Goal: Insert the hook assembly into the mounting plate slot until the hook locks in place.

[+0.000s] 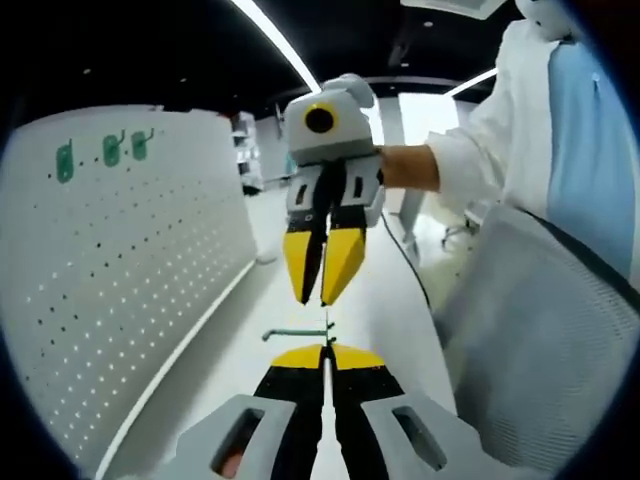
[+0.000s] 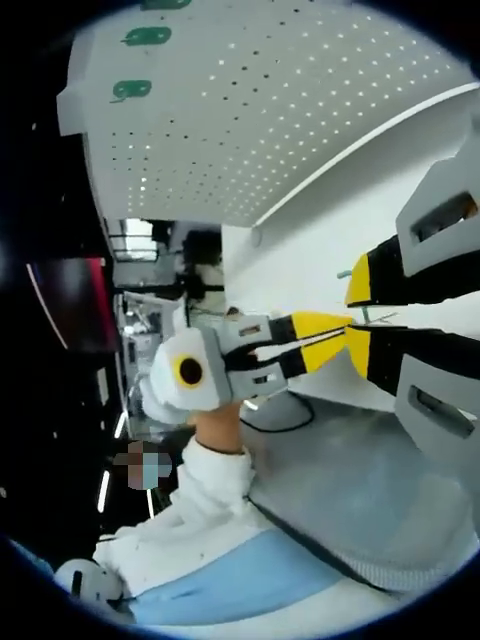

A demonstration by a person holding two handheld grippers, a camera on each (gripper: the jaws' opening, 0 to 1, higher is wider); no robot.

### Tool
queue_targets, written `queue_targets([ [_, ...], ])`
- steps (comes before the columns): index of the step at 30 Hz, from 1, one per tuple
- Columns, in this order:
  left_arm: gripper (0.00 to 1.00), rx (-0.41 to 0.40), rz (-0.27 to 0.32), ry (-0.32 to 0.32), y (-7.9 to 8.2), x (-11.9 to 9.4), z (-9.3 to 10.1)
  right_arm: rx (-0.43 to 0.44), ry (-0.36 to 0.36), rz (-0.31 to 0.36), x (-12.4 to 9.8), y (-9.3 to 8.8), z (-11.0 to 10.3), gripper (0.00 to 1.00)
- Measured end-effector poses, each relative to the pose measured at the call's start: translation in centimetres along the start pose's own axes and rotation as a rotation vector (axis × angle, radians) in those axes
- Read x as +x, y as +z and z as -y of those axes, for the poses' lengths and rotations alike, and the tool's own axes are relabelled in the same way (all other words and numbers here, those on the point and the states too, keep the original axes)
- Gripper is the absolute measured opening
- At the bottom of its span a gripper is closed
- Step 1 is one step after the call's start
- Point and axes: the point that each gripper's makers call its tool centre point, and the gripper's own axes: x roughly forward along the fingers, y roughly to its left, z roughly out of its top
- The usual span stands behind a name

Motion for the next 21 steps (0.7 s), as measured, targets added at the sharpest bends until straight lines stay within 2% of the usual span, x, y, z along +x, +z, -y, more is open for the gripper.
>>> queue_targets([
  [4,0.01,0.029,-0.023,-0.03,-0.2,0.6,0.8,0.026,-0.014,-0.02,-0.1,-0.6,0.9,0.06],
  [13,0.01,0.086,-0.057,-0.061,-0.3,1.4,1.8,0.077,0.015,-0.075,0.8,-1.8,1.0,0.07],
  [21,0.01,0.11,-0.074,-0.066,-0.4,1.6,2.0,0.063,0.006,-0.154,1.8,-2.9,1.0,0.04],
])
